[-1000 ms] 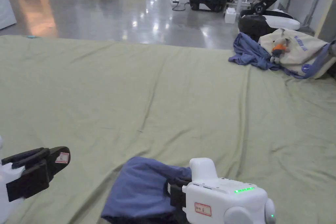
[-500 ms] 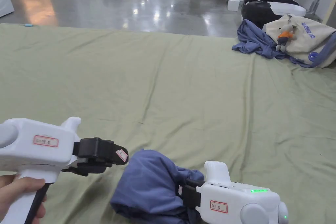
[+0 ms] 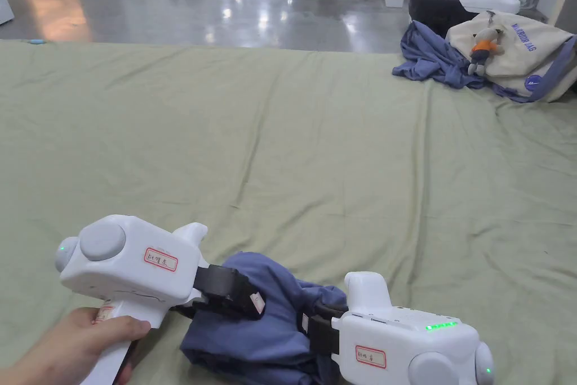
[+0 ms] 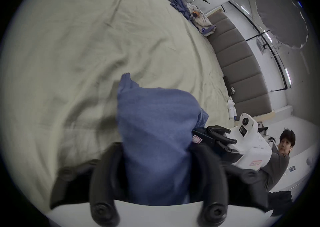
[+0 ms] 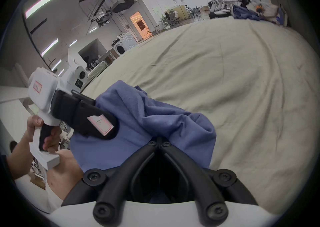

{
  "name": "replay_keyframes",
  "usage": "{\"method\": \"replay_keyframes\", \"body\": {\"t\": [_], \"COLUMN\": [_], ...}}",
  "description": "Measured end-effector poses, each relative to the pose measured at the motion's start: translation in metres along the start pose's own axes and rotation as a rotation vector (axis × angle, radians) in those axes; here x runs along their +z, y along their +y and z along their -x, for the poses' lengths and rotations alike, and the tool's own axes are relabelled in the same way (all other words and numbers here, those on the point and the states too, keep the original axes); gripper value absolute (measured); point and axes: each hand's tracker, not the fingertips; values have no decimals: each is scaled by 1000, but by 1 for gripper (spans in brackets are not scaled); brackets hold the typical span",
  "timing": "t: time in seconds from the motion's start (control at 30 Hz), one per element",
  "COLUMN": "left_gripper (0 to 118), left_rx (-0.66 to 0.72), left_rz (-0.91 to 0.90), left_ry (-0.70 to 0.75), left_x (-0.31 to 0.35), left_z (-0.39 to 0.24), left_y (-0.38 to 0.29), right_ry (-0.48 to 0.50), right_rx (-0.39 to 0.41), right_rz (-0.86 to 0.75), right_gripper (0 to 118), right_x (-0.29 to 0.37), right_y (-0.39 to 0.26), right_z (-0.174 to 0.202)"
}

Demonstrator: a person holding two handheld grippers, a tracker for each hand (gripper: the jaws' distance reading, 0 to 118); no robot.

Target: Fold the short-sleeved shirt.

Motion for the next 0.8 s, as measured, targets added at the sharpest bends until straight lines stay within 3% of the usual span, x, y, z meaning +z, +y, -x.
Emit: {"method": "replay_keyframes", "body": {"t": [0.13, 0.27, 0.4, 0.57, 0.8], "left_gripper": [39, 38, 38, 36, 35], "left_rx": [-4, -38, -72, -87, -60], "left_rz": [-29, -131, -241, -250, -259], "left_ry": [-16, -5, 36, 52, 83], "left_x": [18, 39, 57, 66, 114], "left_z": [-3, -7, -15, -11, 37], "left_y": [2, -4, -17, -12, 33], "right_ry": [-113, -347, -612, -623, -589], "right_rx": [175, 343, 389, 302, 340], "right_rz": [-179, -456, -655, -634, -594], "right_gripper": [2, 2, 2, 2, 2], "right_x": [50, 146, 213, 234, 213], "right_y": [17, 26, -1, -17, -6], "right_z": [27, 51, 50, 40, 53]}}
